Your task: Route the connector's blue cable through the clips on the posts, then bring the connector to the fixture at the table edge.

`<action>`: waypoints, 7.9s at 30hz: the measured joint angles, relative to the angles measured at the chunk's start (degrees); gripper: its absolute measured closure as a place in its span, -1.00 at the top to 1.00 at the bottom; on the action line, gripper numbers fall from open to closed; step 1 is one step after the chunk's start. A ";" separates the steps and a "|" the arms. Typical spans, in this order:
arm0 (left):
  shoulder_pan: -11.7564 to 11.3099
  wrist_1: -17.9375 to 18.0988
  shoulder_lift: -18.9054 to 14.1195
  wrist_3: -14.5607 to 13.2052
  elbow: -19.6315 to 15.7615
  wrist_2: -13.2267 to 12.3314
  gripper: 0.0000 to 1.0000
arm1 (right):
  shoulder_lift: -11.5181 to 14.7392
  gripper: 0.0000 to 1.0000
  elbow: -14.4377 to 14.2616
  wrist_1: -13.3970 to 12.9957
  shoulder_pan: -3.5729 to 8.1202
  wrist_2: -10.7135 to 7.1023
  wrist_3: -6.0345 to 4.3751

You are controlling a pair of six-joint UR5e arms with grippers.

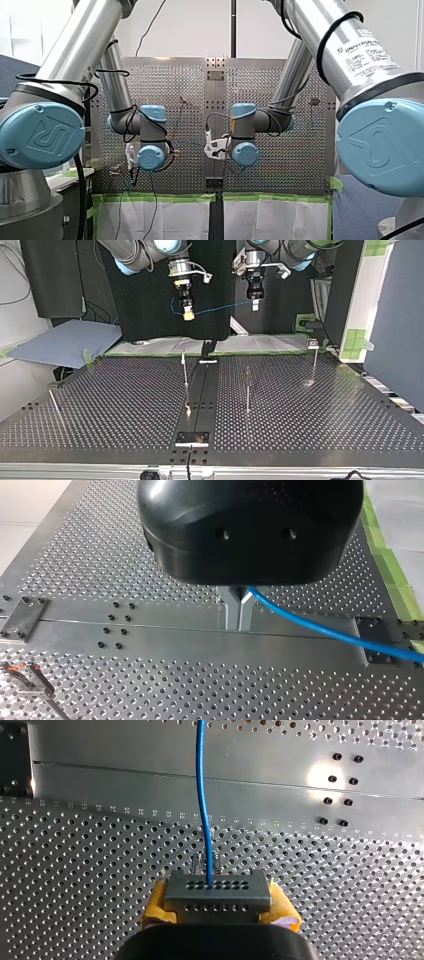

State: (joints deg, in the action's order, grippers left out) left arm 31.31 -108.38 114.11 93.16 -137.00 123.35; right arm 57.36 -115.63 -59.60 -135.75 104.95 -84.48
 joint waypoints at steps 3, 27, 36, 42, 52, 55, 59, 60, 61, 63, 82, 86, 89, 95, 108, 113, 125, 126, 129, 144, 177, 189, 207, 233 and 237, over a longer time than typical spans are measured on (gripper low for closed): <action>0.00 0.00 0.00 0.00 0.00 0.00 -1.00 | 0.00 -1.00 -0.01 0.00 0.00 0.00 0.00; 0.00 0.00 0.00 0.00 0.00 0.00 -1.00 | 0.01 -1.00 0.00 0.00 0.00 0.00 0.00; 0.00 0.00 0.00 0.00 0.00 0.00 -1.00 | 0.00 -1.00 -0.01 0.00 0.00 0.00 0.00; 0.00 0.00 0.00 0.00 0.00 0.00 -1.00 | 0.00 -1.00 0.00 0.00 0.00 0.00 0.00; 0.14 -0.29 0.21 -0.19 -0.21 -0.21 -1.00 | 0.00 -1.00 -0.01 0.00 0.00 0.00 0.00; 0.34 -1.15 1.00 -0.47 -0.84 -0.78 -1.00 | 0.00 -1.00 0.00 0.00 0.00 0.00 0.00; 0.42 -1.83 1.87 -0.58 -1.23 -1.07 -1.00 | 0.00 -1.00 0.00 0.00 0.00 0.00 0.00; 0.42 -1.91 1.97 -0.60 -1.27 -1.10 -1.00 | 0.00 -1.00 0.00 0.00 0.00 0.00 0.00; 0.42 -1.94 2.02 -0.60 -1.29 -1.11 -1.00 | 0.00 -1.00 0.00 0.00 0.00 0.00 0.00; 0.43 -1.99 2.08 -0.61 -1.30 -1.13 -1.00 | 0.00 -1.00 0.00 0.00 0.00 0.00 0.00; 0.44 -2.02 2.11 -0.62 -1.32 -1.14 -1.00 | -1.32 -1.00 0.86 1.32 1.24 1.30 -0.14; 0.44 -2.02 2.11 -0.61 -1.32 -1.14 -1.00 | -3.07 -1.00 1.10 3.07 1.82 2.17 -0.17; 0.44 -2.02 2.11 -0.61 -1.32 -1.14 -1.00 | -4.46 -1.00 1.12 4.46 1.91 2.32 -0.17; 0.44 -2.02 2.11 -0.61 -1.32 -1.14 -1.00 | -7.14 -1.00 1.14 7.14 1.93 2.37 -0.18; 0.17 -3.86 0.26 -2.42 0.54 -2.67 -1.00 | -8.86 -1.00 2.26 8.66 1.43 2.21 -0.67; -0.05 -5.78 -1.66 -2.89 2.46 -2.34 -1.00 | -6.86 -1.00 4.34 10.47 0.94 1.40 -2.32; -2.07 -10.82 -6.69 -1.65 5.35 2.38 -1.00 | -1.15 -1.00 10.03 15.14 2.08 -2.38 -5.84; -2.35 -11.32 -7.20 -1.54 5.74 2.89 -1.00 | -0.73 -1.00 10.46 15.57 2.15 -2.43 -5.86; -3.07 -12.70 -8.56 -1.38 6.88 3.82 -1.00 | 0.59 -1.00 11.78 16.87 2.40 -2.51 -5.90; -7.07 -19.61 -13.98 -1.15 13.63 1.48 -1.00 | 4.26 -1.00 18.52 23.62 4.45 -4.04 -6.15; -19.92 -29.16 -13.72 0.98 22.53 -12.96 -1.00 | 3.84 -1.00 29.16 30.17 5.90 -7.08 -6.76; -20.22 -30.10 -11.21 1.16 25.10 -17.83 -1.00 | 2.60 -1.00 29.82 30.23 6.79 -7.04 -7.10; -20.27 -30.87 -7.13 2.39 30.08 -20.44 -1.00 | 2.19 -1.00 30.72 30.11 8.60 -7.19 -7.40; -20.44 -36.43 -7.14 3.21 31.91 -22.41 0.98 | 1.59 -1.00 30.74 30.19 9.89 -8.67 -7.47; -20.09 -37.98 -7.26 3.40 31.90 -22.79 0.98 | 1.59 -1.00 30.73 30.58 9.80 -8.76 -7.47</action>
State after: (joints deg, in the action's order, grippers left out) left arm 11.22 -146.36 106.85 96.56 -105.09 100.56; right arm 58.95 -84.89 -29.02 -125.96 96.19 -91.95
